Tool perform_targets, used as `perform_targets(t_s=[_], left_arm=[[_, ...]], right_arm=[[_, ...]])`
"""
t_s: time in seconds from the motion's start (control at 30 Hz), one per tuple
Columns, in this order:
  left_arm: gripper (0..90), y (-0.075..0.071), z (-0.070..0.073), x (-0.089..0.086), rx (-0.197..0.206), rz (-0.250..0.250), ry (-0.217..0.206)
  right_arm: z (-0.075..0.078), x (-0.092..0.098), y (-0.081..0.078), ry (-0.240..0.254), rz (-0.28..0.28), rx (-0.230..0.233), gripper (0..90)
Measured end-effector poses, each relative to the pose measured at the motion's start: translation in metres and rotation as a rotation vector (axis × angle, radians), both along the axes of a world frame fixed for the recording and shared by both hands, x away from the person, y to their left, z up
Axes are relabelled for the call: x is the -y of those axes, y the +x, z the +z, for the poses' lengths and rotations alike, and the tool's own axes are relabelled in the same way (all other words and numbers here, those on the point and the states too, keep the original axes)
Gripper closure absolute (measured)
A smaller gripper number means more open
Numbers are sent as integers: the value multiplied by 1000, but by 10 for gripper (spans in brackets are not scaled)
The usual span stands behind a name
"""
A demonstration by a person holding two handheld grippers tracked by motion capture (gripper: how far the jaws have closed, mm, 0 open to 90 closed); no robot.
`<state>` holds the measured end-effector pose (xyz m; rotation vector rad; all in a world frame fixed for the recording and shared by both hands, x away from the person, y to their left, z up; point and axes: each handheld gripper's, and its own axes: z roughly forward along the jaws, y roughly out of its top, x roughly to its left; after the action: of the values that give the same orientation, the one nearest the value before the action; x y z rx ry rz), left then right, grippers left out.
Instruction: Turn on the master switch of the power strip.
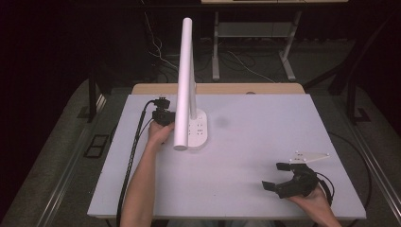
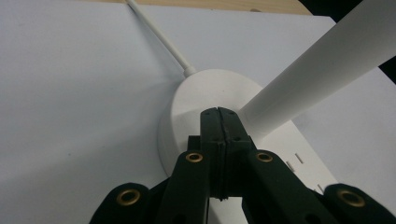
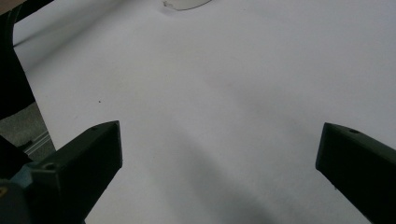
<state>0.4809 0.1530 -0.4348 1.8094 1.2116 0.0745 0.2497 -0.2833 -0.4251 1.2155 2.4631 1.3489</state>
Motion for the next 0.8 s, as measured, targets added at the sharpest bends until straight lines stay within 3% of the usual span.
perform_targets(t_s=[0.13, 0.27, 0.33, 0.47, 0.67, 0.8], left_arm=[[896, -1, -1, 1, -5, 13, -12], [898, -3, 0, 4, 11, 9, 14], [899, -3, 1, 5, -6, 16, 11], [900, -4, 3, 9, 7, 19, 55], [900, -4, 3, 10, -13, 36, 55], [900, -5, 5, 13, -11, 35, 89]], right_arm=[[0, 0, 1, -1, 1, -2, 1], [0, -1, 0, -4, 4, -6, 0], [-1, -1, 1, -6, 6, -6, 1], [-1, -2, 1, -8, 8, -6, 1], [1, -3, -1, -9, 14, 2, 1], [1, -3, -2, -9, 13, 6, 1]])
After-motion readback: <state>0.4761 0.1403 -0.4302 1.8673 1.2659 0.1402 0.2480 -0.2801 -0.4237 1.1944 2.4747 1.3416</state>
